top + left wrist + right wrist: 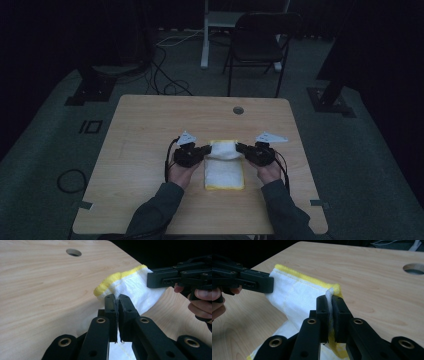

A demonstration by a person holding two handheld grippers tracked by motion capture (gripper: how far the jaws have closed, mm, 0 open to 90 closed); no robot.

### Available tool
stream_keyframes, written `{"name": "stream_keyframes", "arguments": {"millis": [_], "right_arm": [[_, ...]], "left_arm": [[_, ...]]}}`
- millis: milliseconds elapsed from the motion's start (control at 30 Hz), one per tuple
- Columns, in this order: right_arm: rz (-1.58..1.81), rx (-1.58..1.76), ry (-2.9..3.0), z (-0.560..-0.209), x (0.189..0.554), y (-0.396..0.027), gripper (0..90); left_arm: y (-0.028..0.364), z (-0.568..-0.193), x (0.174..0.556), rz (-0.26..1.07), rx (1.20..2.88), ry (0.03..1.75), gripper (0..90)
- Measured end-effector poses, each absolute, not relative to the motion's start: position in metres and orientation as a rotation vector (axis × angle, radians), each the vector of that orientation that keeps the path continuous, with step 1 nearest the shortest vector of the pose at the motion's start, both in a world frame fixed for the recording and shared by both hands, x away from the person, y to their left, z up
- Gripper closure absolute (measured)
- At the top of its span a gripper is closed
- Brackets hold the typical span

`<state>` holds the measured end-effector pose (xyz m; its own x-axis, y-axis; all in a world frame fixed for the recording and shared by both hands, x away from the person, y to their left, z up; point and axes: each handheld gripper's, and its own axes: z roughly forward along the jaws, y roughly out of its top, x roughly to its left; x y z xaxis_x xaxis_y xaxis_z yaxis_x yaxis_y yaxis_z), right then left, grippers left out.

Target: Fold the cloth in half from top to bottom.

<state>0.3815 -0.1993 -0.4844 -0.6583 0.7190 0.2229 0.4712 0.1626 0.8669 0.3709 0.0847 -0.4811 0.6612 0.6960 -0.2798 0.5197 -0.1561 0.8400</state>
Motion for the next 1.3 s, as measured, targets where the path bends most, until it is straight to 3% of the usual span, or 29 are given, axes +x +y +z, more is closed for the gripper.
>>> {"name": "stream_keyframes", "arguments": {"millis": [967,1300], "right_arm": [[1.464,1.219,2.268,-0.525,0.353,-0.199,85.3],[1.437,1.246,2.275,-0.531,0.347,-0.198,84.8]], "left_arm": [[0.087,-0.520,0.348,0.127,1.841,1.009,86.0],[0.094,-0.523,0.345,0.112,1.820,1.042,78.7]]}}
